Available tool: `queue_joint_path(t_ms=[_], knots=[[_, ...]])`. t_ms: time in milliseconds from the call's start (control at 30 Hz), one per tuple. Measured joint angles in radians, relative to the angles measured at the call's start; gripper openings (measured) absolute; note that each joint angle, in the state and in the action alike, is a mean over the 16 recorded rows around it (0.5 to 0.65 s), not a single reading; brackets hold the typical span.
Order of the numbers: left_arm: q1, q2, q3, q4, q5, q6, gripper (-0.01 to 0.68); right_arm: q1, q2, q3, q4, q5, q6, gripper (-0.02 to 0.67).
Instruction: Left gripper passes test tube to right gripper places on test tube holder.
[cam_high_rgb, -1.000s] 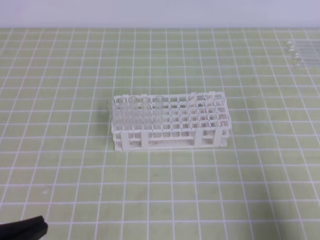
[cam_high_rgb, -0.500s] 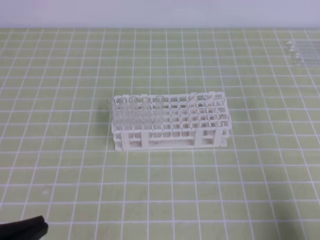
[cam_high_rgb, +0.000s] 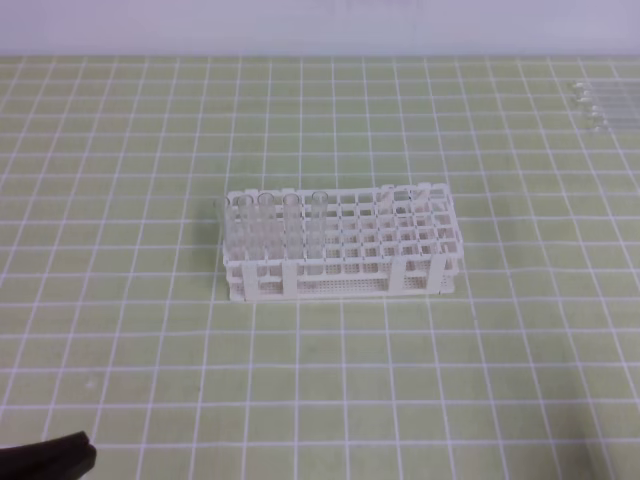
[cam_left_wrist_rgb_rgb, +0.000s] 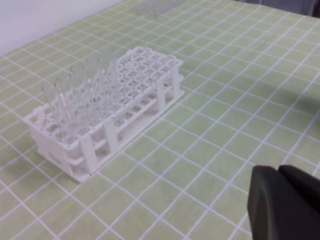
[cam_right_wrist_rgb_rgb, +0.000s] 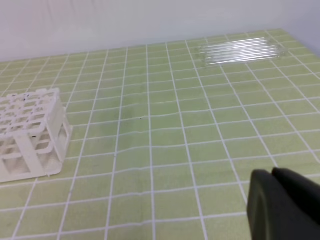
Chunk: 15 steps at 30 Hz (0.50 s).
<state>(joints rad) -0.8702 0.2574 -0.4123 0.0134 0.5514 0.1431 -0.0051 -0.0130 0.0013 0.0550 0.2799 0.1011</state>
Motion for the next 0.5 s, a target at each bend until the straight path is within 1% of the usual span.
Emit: queue_joint_path(t_ms=[500], knots=[[0.0,0.0,0.001,0.0,0.003,0.0,-0.002,0.0,0.0,0.0,0.01,0.0,-0.001,-0.016]])
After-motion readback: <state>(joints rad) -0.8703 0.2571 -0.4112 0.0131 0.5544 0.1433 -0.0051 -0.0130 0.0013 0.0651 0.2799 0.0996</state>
